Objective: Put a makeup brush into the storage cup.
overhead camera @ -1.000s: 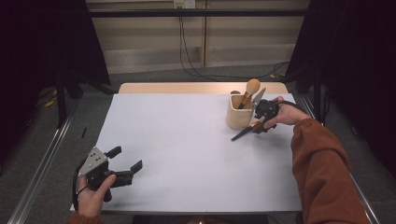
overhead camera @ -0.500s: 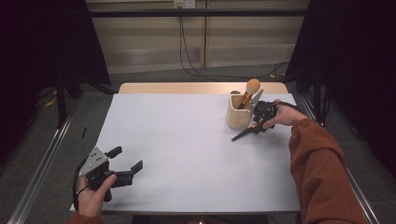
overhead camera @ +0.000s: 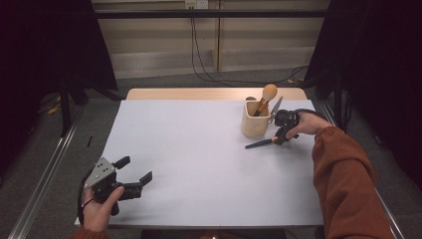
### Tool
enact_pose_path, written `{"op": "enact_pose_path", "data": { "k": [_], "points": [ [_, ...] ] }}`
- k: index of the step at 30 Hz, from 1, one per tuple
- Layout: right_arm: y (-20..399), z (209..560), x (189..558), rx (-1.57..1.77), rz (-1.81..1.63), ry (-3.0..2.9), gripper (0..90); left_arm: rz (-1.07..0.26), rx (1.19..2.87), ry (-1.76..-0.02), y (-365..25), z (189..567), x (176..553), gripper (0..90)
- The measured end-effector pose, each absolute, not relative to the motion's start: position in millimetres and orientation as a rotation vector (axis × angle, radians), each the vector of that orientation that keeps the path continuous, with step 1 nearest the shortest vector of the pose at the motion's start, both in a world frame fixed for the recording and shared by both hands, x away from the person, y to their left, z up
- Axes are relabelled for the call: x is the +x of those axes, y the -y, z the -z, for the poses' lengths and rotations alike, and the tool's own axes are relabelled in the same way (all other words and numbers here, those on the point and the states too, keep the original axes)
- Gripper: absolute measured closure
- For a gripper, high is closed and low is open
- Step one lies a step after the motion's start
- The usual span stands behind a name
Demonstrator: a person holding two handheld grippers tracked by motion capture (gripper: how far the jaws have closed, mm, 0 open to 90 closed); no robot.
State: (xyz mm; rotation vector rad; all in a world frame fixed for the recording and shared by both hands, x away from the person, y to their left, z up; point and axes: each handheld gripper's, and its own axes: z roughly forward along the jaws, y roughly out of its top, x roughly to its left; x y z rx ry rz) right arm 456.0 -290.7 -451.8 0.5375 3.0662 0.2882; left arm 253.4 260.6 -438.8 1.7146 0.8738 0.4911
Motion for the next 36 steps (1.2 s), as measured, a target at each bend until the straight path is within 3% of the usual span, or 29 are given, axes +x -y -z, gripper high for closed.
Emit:
{"op": "enact_pose_path", "data": {
  "k": [6, 36],
  "points": [
    [291, 452, 454, 0.557, -0.288, -3.085, 71.6, -0.492, 1.716, -0.872, -260, 439, 253, 3.0],
    [287, 444, 439, 0.598, -0.417, -3.093, 74.4, -0.492, 1.717, -0.873, -260, 439, 253, 3.0]
  ]
}}
